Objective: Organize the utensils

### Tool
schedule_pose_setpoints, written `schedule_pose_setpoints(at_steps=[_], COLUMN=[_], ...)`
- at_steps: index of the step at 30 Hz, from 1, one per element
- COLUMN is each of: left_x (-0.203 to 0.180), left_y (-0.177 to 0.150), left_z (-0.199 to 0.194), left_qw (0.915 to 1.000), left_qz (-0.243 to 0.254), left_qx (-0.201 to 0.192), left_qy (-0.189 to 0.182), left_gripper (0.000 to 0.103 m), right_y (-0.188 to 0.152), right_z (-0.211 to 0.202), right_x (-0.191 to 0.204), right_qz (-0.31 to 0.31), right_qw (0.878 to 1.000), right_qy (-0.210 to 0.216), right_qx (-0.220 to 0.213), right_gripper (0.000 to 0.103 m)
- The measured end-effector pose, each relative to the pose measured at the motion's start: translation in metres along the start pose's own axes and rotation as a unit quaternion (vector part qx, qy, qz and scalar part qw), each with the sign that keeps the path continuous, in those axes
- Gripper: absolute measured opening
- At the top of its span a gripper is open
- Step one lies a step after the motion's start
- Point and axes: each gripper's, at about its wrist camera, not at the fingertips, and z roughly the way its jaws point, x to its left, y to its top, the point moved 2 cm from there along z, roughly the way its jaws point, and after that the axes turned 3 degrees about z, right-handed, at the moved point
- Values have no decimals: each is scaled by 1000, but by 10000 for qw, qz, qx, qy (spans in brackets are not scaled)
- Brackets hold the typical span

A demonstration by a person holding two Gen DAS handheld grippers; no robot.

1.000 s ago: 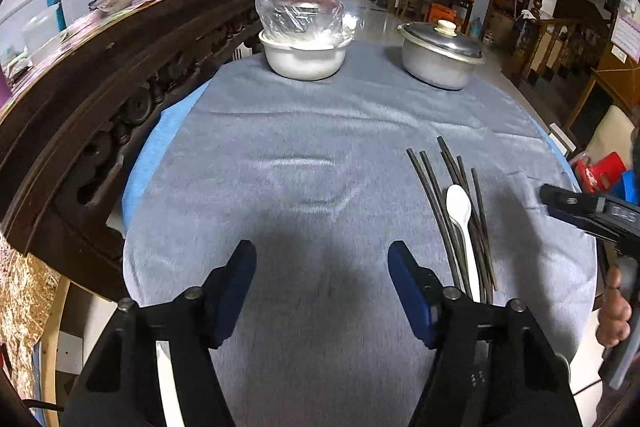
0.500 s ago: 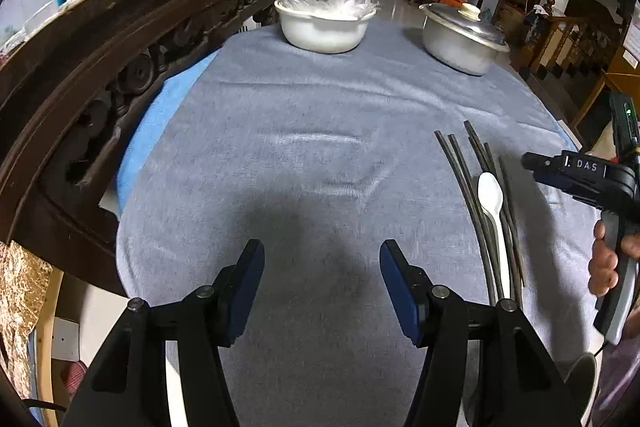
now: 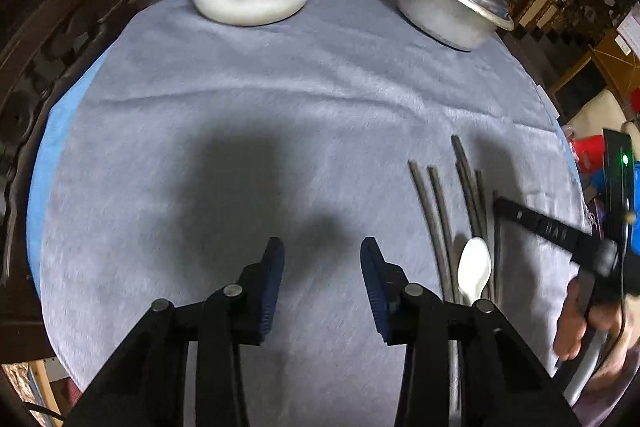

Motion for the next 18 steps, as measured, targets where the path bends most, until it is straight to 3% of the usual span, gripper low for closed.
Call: schedule_pose_setpoints(at_steps=[4, 9, 18], left_x=[-18, -35, -50], left_y=[18, 37, 51], left_z=[15, 43, 73], left_qw=[9997, 9979, 9951], left_qz=[63, -234, -596], left_qx=[242, 566, 736], left_qy=[-58, -199, -300], left_gripper=[41, 41, 41], right_y=[-3, -8, -15], right_z=[0, -7, -13], right_x=[3, -17, -41], right_qz=[-309, -219, -155], right_qw=[9993, 9997, 9992], right_qy=[-194, 23, 357], right_qx=[-59, -65, -38], right_gripper=[7, 8, 8])
